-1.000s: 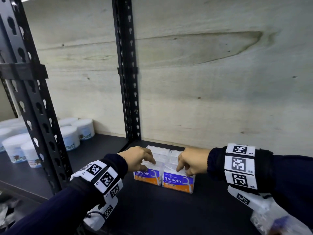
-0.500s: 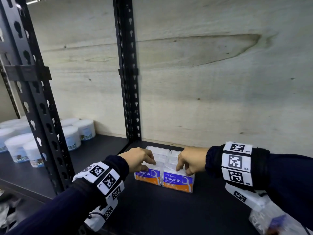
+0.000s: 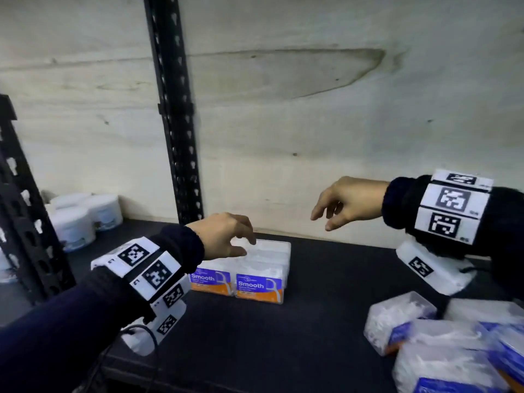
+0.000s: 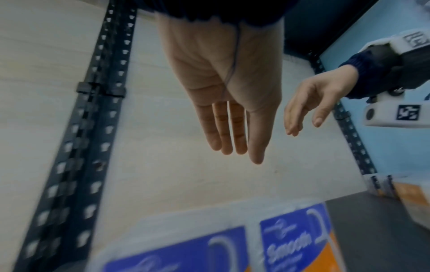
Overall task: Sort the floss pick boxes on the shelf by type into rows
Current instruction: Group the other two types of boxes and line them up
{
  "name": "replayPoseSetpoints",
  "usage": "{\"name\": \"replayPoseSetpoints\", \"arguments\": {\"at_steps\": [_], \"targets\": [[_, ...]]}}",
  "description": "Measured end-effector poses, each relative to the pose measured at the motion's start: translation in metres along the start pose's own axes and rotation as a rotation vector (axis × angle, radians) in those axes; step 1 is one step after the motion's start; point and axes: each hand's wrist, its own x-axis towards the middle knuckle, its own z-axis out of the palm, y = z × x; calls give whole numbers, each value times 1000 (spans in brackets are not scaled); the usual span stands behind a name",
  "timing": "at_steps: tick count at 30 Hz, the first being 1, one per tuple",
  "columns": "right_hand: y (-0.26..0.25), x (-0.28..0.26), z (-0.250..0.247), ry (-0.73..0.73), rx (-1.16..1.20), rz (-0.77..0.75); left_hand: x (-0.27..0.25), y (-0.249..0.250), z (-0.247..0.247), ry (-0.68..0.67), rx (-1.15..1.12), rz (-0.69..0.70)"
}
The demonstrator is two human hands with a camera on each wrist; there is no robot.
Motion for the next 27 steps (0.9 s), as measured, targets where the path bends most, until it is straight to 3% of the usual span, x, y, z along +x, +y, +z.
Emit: {"name": "replayPoseSetpoints", "arguments": {"at_steps": [6, 13, 17, 24, 27], "targets": [[48, -64, -10, 21, 3, 149, 38, 65, -9, -6, -26, 101], [98, -121, 18, -283, -150, 289, 82, 143, 4, -252, -124, 159], [121, -139, 42, -476, -206, 344, 105, 172, 18, -437, -290, 137], [147, -148, 66, -501, -147, 298, 127, 189, 34, -635, -427, 94], [153, -146, 72, -483, -105, 289, 133, 192, 33, -651, -388, 86]]}}
